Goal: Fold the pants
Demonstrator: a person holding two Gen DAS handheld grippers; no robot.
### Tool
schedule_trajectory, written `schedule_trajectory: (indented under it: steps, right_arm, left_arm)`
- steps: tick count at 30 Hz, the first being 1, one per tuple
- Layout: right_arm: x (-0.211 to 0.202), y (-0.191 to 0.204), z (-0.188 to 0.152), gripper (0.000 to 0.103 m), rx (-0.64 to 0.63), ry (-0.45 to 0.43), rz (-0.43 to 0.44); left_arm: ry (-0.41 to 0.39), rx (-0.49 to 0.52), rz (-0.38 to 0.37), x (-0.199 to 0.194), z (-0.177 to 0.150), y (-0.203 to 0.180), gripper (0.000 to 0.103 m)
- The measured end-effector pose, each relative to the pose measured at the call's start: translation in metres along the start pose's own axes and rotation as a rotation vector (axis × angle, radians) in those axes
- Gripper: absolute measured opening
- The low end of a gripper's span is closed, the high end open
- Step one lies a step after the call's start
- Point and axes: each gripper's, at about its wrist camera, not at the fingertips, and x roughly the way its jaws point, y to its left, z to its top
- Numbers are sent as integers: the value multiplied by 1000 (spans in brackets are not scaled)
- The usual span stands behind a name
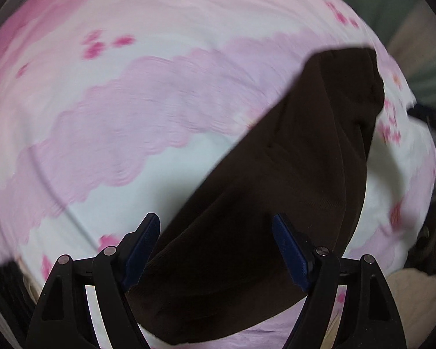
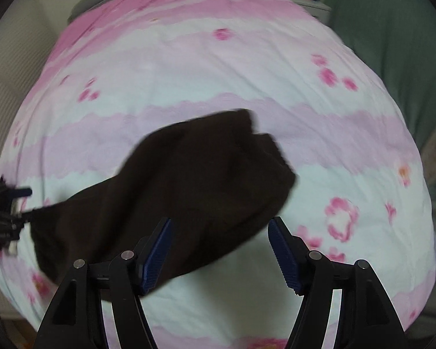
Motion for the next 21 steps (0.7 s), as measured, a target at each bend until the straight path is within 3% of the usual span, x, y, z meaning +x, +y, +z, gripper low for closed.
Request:
schedule_trajectory:
  steps: [3, 7, 10, 11, 12, 13, 16, 19, 21]
  right_arm:
    - [15, -29, 8, 68, 60, 9, -17]
    - [48, -41, 22, 66, 51, 39, -17]
    - [76, -41, 33, 65, 75, 93, 23]
    - [86, -41, 36, 57, 85, 114, 15]
    - [91, -41, 37, 38, 102, 127, 11]
    - [98, -42, 38, 31, 131, 148, 19]
    - [94, -46, 38, 20, 181, 139, 30]
    - [62, -53, 36, 17, 216, 97, 21]
    - [42, -59, 35, 17, 228, 67, -18]
  left_arm:
    - [40, 45, 17, 15, 4, -6, 79]
    - [89, 36, -11, 33, 7, -7, 79]
    - [109, -41, -50, 43, 4, 1, 68]
    - [113, -83, -53, 46, 2, 5, 63]
    - [109, -113, -51, 47, 1, 7, 52]
    - [91, -147, -43, 44, -1, 9, 41]
    - [47, -206, -50, 27, -6, 10, 26]
    - [-57, -231, -51, -7, -8, 9, 26]
    - [-101, -236, -6, -18, 1, 10, 26]
